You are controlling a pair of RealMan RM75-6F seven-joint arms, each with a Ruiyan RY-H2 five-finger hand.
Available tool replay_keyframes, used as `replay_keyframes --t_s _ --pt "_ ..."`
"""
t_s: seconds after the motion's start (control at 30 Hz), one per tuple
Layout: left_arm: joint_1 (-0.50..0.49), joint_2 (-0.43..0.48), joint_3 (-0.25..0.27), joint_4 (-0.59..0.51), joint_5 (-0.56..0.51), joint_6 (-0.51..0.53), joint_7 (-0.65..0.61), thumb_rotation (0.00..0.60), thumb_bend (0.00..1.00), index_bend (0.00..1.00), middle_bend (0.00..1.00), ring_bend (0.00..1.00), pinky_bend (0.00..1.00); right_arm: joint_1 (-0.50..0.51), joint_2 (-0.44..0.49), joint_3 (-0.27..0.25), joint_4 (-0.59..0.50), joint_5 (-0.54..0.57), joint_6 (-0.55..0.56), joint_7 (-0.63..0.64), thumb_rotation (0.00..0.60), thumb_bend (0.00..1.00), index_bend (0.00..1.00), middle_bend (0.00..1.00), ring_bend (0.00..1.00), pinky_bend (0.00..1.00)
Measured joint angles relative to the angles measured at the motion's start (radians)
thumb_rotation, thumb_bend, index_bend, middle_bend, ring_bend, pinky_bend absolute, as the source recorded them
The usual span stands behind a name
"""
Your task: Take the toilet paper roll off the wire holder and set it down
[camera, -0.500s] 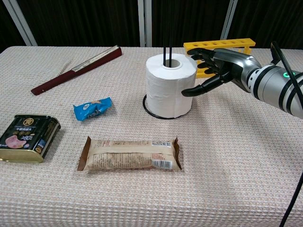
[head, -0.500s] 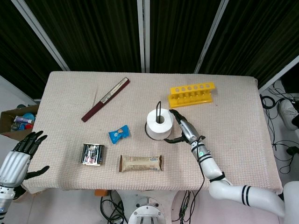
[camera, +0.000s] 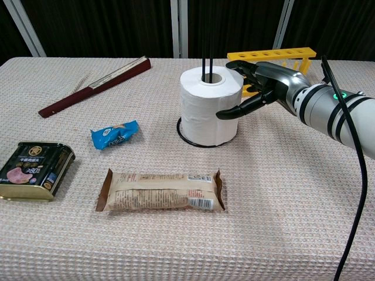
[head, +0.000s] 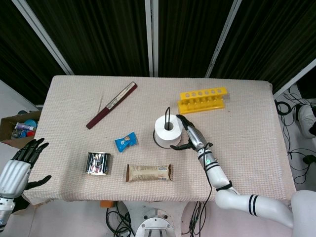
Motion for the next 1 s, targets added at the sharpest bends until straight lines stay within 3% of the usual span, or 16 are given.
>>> replay_keyframes --t_s 0.13,0.23,0.37,0.47,0.77,1.0 --pt "0.000 0.001 0.000 0.001 0.001 0.002 -0.003 0.600 0.11 0.11 0.06 0.06 0.22 0.008 -0.013 0.009 0.018 0.007 -0.012 0.007 0.600 0.04 0.00 0.02 0.00 0.02" --pt "0.000 0.001 -0.001 0.002 -0.001 0.002 -0.006 0.600 0.11 0.11 0.06 0.06 0.22 0.012 -0.015 0.014 0.025 0.008 -0.026 0.017 0.600 0.08 0.01 0.12 0.08 0.14" --pt "0.000 0.001 -0.001 0.004 -0.001 0.002 -0.008 0.600 0.11 0.11 0.06 0.06 0.22 0.011 -0.026 0.018 0.036 -0.008 -0.018 0.030 0.600 0.13 0.22 0.33 0.28 0.35" --pt "0.000 0.001 -0.001 0.004 -0.001 0.002 -0.008 0.600 0.11 0.11 0.06 0.06 0.22 0.009 -0.033 0.018 0.040 -0.016 -0.006 0.031 0.600 0.16 0.36 0.43 0.38 0.46" --pt "0.001 0.002 -0.001 0.004 0.000 0.003 -0.009 0.600 0.11 0.11 0.06 0.06 0.22 -0.010 -0.040 0.034 0.027 -0.067 0.054 0.059 0.600 0.21 0.41 0.46 0.41 0.48" --pt "-0.001 -0.001 0.000 0.003 0.001 -0.001 0.000 0.600 0.11 0.11 0.06 0.06 0.22 -0.042 0.004 0.051 -0.079 -0.175 0.134 0.108 0.600 0.22 0.41 0.46 0.41 0.48"
